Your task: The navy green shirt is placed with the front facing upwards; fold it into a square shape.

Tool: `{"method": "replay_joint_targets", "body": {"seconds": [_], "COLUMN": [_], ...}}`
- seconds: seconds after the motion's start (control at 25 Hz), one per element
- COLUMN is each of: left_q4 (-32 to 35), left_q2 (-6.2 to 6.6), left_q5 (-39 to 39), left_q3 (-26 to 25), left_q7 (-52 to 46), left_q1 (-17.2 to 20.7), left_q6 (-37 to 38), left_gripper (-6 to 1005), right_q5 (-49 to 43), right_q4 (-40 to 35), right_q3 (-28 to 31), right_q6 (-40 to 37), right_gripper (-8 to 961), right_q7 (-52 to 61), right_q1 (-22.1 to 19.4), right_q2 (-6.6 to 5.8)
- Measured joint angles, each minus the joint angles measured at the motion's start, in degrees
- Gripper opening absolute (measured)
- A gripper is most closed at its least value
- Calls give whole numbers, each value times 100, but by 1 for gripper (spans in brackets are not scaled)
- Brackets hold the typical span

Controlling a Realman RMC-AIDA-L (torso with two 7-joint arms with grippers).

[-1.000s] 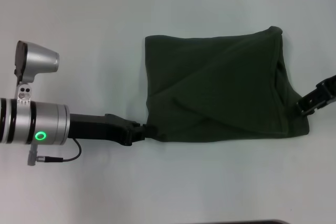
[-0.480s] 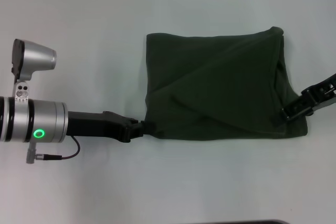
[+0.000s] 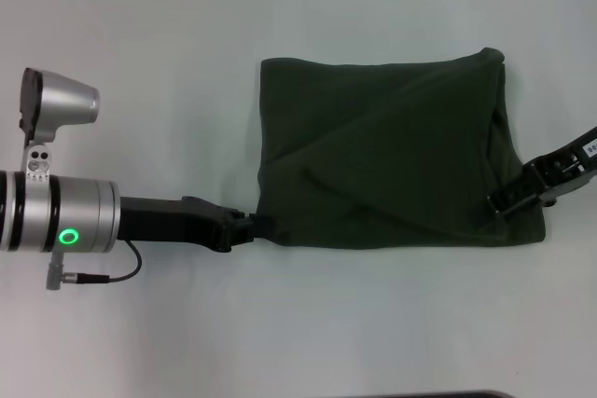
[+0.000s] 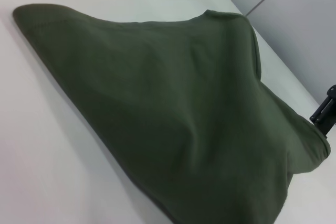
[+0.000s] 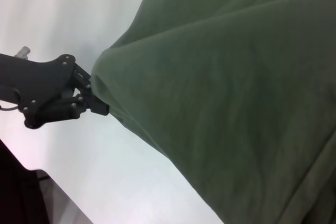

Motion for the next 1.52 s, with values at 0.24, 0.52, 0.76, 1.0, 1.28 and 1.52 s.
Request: {"method": "replay_joint_targets", "body": {"seconds": [0.24, 0.52, 0.76, 1.0, 1.28, 1.52], "left_q4": [0, -2, -17, -9, 3, 6], "left_q2": [-7, -20, -11, -1, 17, 46], "left_q5": [0, 0, -1, 86, 284, 288], "left_q3": [18, 16, 33, 43, 43, 44], "left_q7": [0, 0, -3, -74, -141, -145], "left_q1": [1, -2, -22, -24, -26, -27], "left_q6": [0, 21, 31, 45, 51, 52], "left_gripper": [37, 38, 38, 39, 40, 40], "right_q5": [35, 209, 198, 195, 187, 174], "right_q4": [82, 224, 184, 158, -217, -464], "right_q3": [1, -54, -69, -77, -76, -65], "right_q6": [115, 162, 95, 37, -282, -435], "right_gripper": [611, 460, 183, 12, 13, 13], "right_q7": [24, -87, -45, -8, 221, 397], "right_q1": [2, -8, -7, -15, -114, -188], "right_q2": [27, 69, 48, -9, -170, -286]}}
